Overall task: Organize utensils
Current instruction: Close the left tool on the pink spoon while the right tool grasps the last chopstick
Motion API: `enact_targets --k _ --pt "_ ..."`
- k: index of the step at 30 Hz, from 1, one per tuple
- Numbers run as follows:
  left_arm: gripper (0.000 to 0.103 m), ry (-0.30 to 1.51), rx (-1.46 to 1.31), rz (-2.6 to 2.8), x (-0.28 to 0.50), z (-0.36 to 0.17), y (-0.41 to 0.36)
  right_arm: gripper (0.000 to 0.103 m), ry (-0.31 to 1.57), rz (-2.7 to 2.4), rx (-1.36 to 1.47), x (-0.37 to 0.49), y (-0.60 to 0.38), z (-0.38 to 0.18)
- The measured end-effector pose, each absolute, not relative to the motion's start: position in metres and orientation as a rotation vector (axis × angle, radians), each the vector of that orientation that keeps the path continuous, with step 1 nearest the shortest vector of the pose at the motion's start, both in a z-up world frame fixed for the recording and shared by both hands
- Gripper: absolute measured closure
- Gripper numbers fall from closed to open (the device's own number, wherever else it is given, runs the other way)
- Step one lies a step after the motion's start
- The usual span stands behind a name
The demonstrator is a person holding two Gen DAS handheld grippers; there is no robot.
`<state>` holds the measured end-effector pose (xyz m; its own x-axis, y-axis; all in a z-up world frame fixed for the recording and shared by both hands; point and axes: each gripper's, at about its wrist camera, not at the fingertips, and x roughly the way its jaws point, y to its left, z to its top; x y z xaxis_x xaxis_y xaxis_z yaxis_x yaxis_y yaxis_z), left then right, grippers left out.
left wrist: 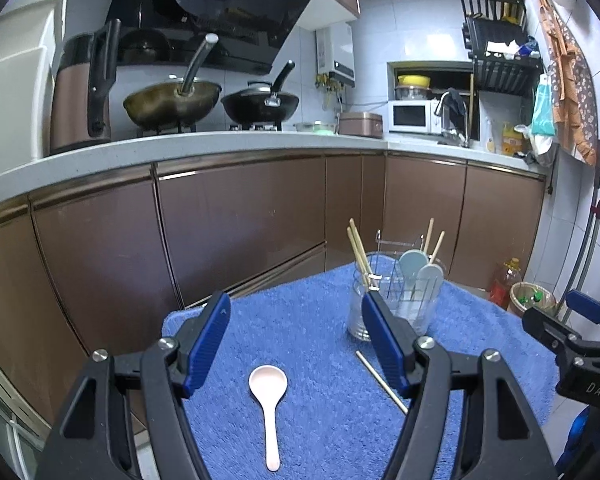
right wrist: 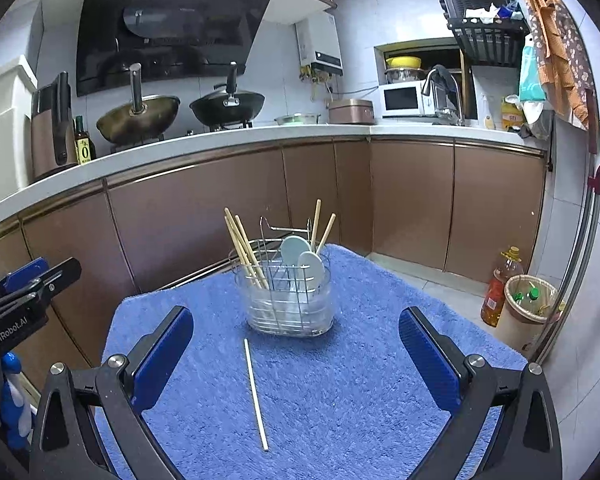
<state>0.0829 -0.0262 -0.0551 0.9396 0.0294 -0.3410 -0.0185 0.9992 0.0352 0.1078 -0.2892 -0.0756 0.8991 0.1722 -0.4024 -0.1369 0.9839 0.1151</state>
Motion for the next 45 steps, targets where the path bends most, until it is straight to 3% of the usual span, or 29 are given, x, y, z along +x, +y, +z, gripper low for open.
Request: enact_targets --k 7,14,26,30,45 --pt "0.036 0.427 0.018 0.001 0.109 -0.075 -0.019 0.000 0.491 0.159 0.089 0.127 -0.290 -0.090" --pt "0.036 0.565 -0.085 -0.042 0.143 -0.093 0.022 0.008 0.588 0.178 0.053 0.155 -0.284 -0.105" --pt "0.038 0.908 -0.337 -0.135 0.206 -0.163 0.105 0.046 0.816 0.343 -0.018 0.229 -0.240 -0.153" --pt "0.051 0.986 -0.383 -0.165 0.222 -0.189 0.104 0.060 0.878 0.401 -0.047 0.249 -0.222 -0.169" --pt "0.074 1.071 -0.309 -0.243 0.247 -0.225 0.084 0.079 1.041 0.496 -0.130 0.297 -0.189 -0.208"
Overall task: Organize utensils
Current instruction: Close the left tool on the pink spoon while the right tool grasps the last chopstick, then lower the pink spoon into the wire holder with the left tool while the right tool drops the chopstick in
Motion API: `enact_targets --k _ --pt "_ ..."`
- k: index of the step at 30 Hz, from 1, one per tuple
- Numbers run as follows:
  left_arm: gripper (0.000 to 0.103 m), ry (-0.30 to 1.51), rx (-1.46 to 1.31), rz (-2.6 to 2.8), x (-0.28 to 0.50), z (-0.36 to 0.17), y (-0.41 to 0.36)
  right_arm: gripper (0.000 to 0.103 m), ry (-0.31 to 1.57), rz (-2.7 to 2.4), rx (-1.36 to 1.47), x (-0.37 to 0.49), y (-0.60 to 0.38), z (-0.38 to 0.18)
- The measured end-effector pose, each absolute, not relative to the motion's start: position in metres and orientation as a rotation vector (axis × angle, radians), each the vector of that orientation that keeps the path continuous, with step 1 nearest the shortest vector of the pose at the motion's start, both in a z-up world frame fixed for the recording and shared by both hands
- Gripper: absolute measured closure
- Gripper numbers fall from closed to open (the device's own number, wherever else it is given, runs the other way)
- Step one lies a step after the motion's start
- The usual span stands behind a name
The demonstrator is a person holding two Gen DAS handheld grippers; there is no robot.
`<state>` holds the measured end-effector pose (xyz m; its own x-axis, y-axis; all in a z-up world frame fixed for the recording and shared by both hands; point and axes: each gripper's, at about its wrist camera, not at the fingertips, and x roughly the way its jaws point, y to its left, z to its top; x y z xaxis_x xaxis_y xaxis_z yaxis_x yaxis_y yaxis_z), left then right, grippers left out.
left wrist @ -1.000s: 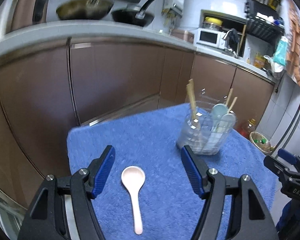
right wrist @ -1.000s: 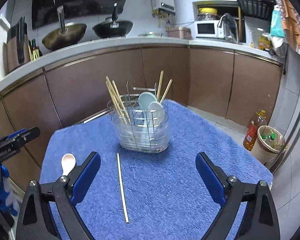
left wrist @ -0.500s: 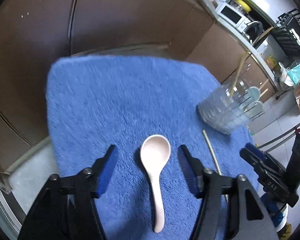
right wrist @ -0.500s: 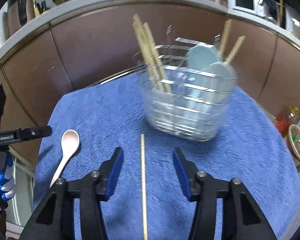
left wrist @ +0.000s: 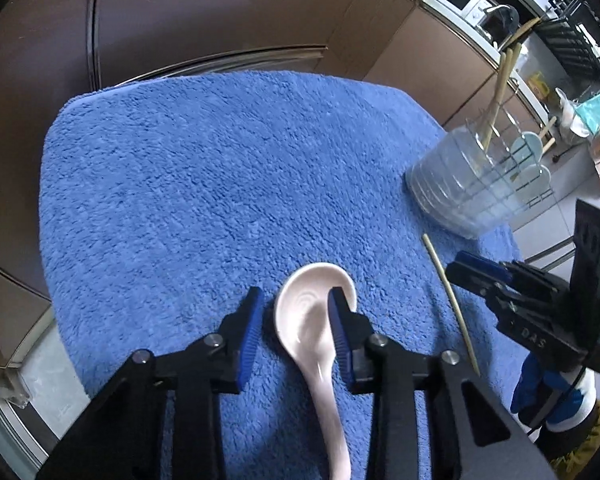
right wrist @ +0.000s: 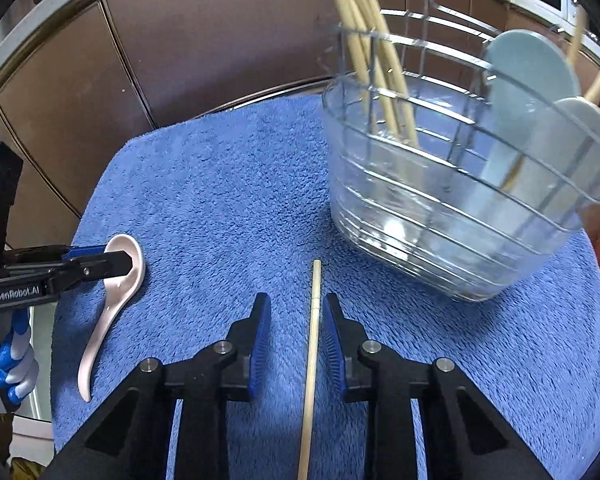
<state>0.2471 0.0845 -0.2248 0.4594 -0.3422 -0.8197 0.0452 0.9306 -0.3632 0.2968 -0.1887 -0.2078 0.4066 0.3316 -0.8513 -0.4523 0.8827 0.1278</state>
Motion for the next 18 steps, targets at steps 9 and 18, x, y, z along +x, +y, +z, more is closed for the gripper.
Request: enact_targets --k 9,18 --pt "0.086 1.101 -0.264 -0.238 0.260 -0.229 0.073 0.083 1.131 0.470 -0.163 0.321 -0.181 -0.223" --pt "0.094 1.096 -0.204 -0.238 0.275 -0.224 0.057 0.097 1.175 0.469 -0.228 0.323 -0.168 -0.225"
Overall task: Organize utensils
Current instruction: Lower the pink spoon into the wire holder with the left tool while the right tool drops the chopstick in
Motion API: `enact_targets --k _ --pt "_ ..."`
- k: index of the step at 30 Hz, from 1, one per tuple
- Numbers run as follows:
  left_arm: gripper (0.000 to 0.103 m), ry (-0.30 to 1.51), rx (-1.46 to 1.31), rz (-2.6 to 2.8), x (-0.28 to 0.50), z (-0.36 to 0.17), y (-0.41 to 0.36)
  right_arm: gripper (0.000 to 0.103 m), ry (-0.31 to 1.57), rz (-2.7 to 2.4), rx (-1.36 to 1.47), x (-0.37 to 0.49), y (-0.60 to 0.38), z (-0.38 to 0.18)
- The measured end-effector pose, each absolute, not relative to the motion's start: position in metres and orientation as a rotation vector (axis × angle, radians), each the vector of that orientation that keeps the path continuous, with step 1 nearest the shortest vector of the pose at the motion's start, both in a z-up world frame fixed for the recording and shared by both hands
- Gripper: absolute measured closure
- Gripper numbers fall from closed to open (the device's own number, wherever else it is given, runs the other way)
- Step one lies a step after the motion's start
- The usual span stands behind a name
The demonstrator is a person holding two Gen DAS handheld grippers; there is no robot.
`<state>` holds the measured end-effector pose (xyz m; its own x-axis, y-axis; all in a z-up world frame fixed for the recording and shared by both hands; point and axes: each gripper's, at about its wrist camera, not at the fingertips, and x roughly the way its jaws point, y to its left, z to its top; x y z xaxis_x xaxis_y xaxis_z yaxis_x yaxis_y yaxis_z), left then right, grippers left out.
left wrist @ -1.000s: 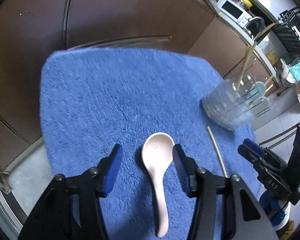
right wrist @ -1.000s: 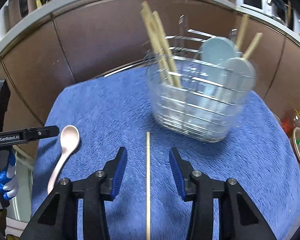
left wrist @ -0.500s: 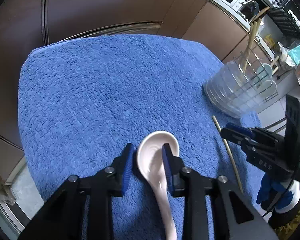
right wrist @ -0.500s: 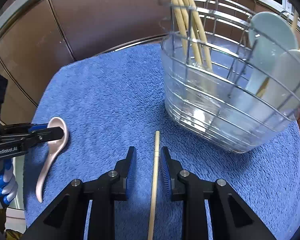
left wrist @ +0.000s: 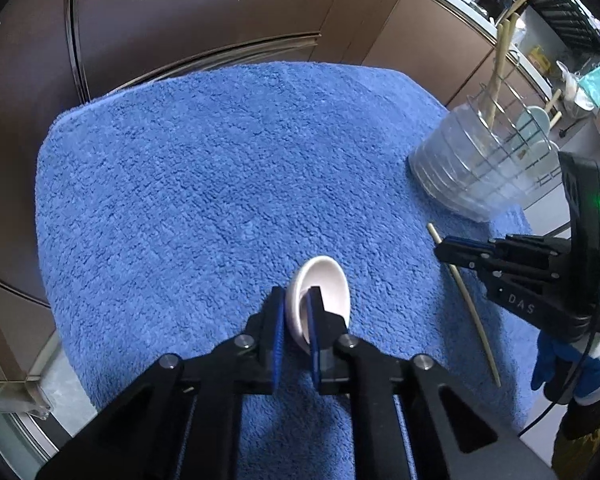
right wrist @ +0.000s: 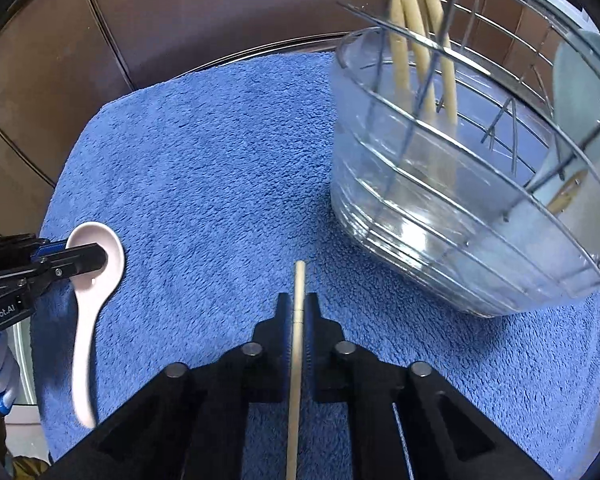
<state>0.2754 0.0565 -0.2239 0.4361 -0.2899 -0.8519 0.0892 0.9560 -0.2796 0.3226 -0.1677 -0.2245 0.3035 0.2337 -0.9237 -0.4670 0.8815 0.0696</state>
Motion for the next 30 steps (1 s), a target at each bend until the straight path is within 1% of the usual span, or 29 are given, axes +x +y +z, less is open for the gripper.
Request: enact_targets --k 4,13,24,30 --pt "0.094 1.070 -0.187 -0.219 0.269 -0.221 0.051 0.097 1.153 0.486 -0.227 0.312 -0.168 -0.216" --pt "0.095 0.957 -0.200 -0.186 0.245 -0.202 0.062 0.097 1.001 0.554 -0.175 0.261 -0.188 -0.164" --pt "0.095 0.849 -0.165 -0.191 0.214 -0.158 0.050 0.097 0.798 0.570 -0.106 0.205 -0.218 -0.107" --pt "0.095 0.770 -0.144 -0.201 0.208 -0.124 0.036 0.097 0.692 0.559 -0.044 0.198 -0.238 -0.083"
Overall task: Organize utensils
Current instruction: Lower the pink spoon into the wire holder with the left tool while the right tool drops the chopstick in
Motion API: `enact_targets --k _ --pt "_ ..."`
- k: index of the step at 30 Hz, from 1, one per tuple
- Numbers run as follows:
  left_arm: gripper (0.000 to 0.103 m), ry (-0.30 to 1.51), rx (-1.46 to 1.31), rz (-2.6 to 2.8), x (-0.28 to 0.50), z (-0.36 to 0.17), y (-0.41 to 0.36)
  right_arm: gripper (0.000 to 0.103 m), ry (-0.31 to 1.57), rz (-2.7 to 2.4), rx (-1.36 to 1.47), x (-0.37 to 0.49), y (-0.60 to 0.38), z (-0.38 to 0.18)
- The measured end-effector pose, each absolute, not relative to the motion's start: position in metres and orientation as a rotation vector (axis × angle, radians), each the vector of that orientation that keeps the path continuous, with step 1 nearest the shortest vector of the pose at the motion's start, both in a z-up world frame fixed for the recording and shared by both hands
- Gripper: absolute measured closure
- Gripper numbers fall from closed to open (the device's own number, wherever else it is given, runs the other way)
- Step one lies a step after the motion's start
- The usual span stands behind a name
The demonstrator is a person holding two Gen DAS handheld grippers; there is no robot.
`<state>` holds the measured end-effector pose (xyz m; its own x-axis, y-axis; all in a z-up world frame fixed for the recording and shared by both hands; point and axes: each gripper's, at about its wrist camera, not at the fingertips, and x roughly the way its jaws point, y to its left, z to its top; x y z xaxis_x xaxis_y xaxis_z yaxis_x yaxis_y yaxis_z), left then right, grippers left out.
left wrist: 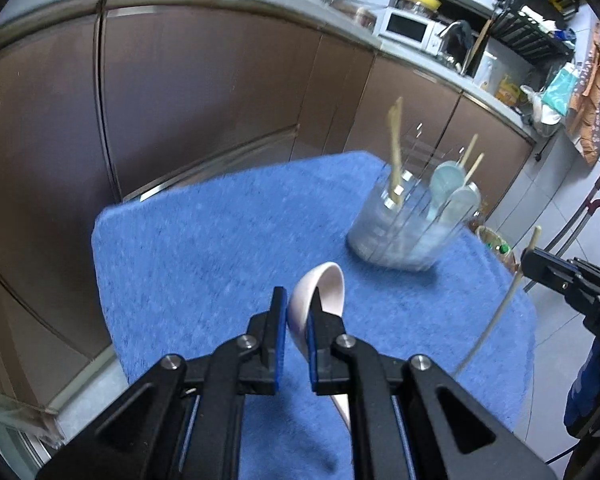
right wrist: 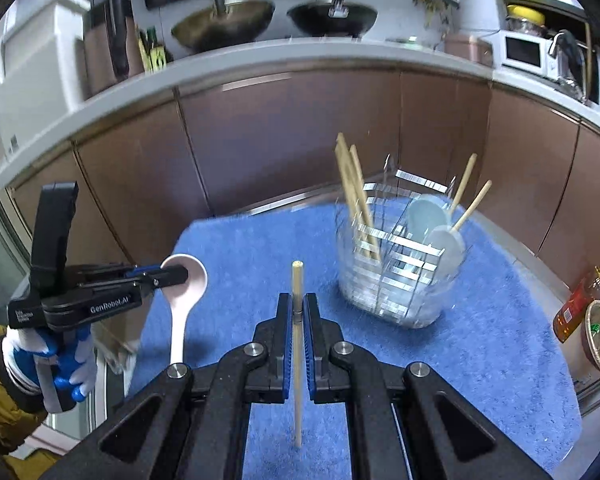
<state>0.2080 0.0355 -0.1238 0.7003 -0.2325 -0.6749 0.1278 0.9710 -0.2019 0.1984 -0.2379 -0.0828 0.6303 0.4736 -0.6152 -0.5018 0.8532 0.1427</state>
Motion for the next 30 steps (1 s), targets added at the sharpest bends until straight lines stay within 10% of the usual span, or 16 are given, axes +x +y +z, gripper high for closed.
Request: enact_targets --k 15,30 --pt "0.095 0.360 -0.106 -0.135 0.253 -0.003 -0.032 0.097 0.302 0.472 0.112 0.213 -0.283 0.026" --pt "0.095 0.278 -0.081 0.053 0.325 -0.055 -0.096 0.097 0.323 0.336 0.117 0.286 -0.262 -0.040"
